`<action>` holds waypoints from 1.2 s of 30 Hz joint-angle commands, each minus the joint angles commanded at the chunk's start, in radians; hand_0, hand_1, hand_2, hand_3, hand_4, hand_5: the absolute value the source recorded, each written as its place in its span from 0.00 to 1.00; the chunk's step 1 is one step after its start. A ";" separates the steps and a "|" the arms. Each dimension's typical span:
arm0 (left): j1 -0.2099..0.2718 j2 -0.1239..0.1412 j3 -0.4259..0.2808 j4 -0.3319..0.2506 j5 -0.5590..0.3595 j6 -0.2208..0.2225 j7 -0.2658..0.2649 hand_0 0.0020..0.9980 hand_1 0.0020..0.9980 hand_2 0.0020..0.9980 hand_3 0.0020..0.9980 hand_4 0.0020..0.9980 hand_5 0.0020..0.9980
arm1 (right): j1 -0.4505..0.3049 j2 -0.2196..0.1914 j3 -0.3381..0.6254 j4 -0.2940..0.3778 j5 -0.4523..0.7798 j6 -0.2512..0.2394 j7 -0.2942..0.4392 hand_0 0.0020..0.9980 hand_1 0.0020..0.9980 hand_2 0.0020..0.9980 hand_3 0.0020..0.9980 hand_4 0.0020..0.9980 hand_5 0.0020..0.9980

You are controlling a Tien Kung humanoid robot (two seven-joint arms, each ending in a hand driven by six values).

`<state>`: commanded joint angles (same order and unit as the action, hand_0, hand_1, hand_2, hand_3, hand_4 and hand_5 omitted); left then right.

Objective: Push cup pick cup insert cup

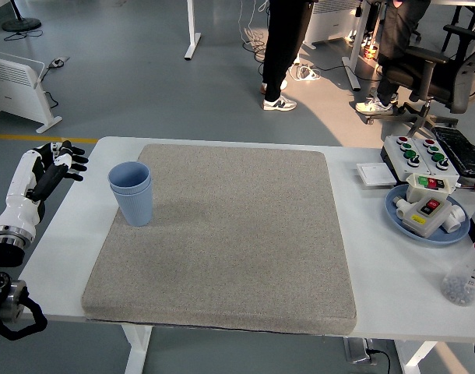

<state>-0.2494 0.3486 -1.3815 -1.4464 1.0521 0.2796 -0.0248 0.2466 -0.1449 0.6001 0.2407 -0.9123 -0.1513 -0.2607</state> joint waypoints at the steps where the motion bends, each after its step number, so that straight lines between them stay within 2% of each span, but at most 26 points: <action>1: 0.032 -0.019 -0.018 -0.017 -0.044 -0.003 -0.017 0.45 0.52 0.52 0.47 0.49 0.64 | 0.001 0.000 -0.001 0.000 0.001 0.000 0.000 0.52 0.54 0.62 0.56 0.11 0.44; 4: 0.095 -0.045 -0.042 -0.033 -0.163 -0.020 -0.042 0.45 0.52 0.52 0.47 0.49 0.64 | 0.003 -0.001 -0.003 -0.001 0.004 0.000 0.001 0.52 0.54 0.62 0.56 0.11 0.44; 5: 0.123 -0.055 -0.048 -0.031 -0.208 -0.033 -0.064 0.61 0.66 0.63 0.53 0.60 0.99 | 0.004 -0.002 -0.003 -0.001 0.005 0.000 0.002 0.52 0.54 0.62 0.56 0.11 0.44; 9: 0.187 -0.070 -0.051 -0.017 -0.374 -0.076 -0.111 0.61 0.66 0.63 0.53 0.60 0.99 | 0.008 -0.004 -0.003 -0.002 0.006 0.001 0.003 0.52 0.54 0.62 0.56 0.11 0.44; 10: 0.190 -0.071 -0.051 -0.016 -0.409 -0.079 -0.114 0.61 0.66 0.63 0.53 0.60 0.99 | 0.009 -0.004 -0.004 -0.002 0.006 0.001 0.003 0.52 0.54 0.62 0.56 0.11 0.44; 11: 0.192 -0.071 -0.051 -0.015 -0.442 -0.081 -0.115 0.75 0.79 0.76 0.68 0.62 1.00 | 0.009 -0.004 -0.004 -0.002 0.006 0.001 0.003 0.52 0.54 0.62 0.56 0.11 0.44; 13: 0.206 -0.090 -0.051 0.005 -0.517 -0.125 -0.144 0.75 0.79 0.76 0.68 0.62 1.00 | 0.011 -0.004 -0.001 -0.002 0.003 0.002 0.003 0.52 0.54 0.62 0.56 0.11 0.44; 15: 0.209 -0.096 -0.050 0.011 -0.555 -0.141 -0.150 0.75 0.79 0.76 0.68 0.62 1.00 | 0.012 -0.005 -0.001 -0.003 0.001 0.002 0.003 0.52 0.54 0.62 0.56 0.11 0.44; 16: 0.208 -0.104 -0.049 0.022 -0.552 -0.169 -0.153 0.75 0.79 0.76 0.68 0.62 1.00 | 0.013 -0.004 0.000 -0.003 -0.001 0.002 0.003 0.52 0.54 0.62 0.56 0.11 0.44; 17: 0.208 -0.109 -0.044 0.029 -0.538 -0.197 -0.157 0.85 0.87 0.89 0.84 0.60 1.00 | 0.013 -0.004 0.001 -0.003 -0.003 0.003 0.003 0.52 0.54 0.62 0.56 0.11 0.44; 19: 0.210 -0.113 -0.041 0.036 -0.518 -0.230 -0.156 0.85 0.87 0.89 0.84 0.60 1.00 | 0.014 -0.004 0.003 -0.003 -0.008 0.004 0.002 0.52 0.54 0.62 0.56 0.11 0.44; 21: 0.212 -0.116 -0.043 0.039 -0.496 -0.243 -0.152 0.85 0.87 0.89 0.84 0.60 1.00 | 0.015 -0.004 0.005 -0.003 -0.011 0.005 0.001 0.52 0.54 0.62 0.56 0.11 0.44; 28: 0.213 -0.127 -0.070 0.047 -0.448 -0.248 -0.135 0.86 0.87 0.89 0.85 0.59 1.00 | 0.016 -0.004 0.006 -0.003 -0.012 0.005 0.001 0.52 0.54 0.62 0.56 0.11 0.44; 36: 0.211 -0.130 -0.088 0.049 -0.448 -0.239 -0.132 0.85 0.87 0.89 0.84 0.57 1.00 | 0.016 -0.004 0.006 -0.004 -0.013 0.004 0.002 0.52 0.54 0.62 0.56 0.11 0.44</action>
<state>-0.0380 0.2188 -1.4695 -1.3977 0.6040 0.0409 -0.1569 0.2631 -0.1490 0.6062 0.2371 -0.9252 -0.1469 -0.2592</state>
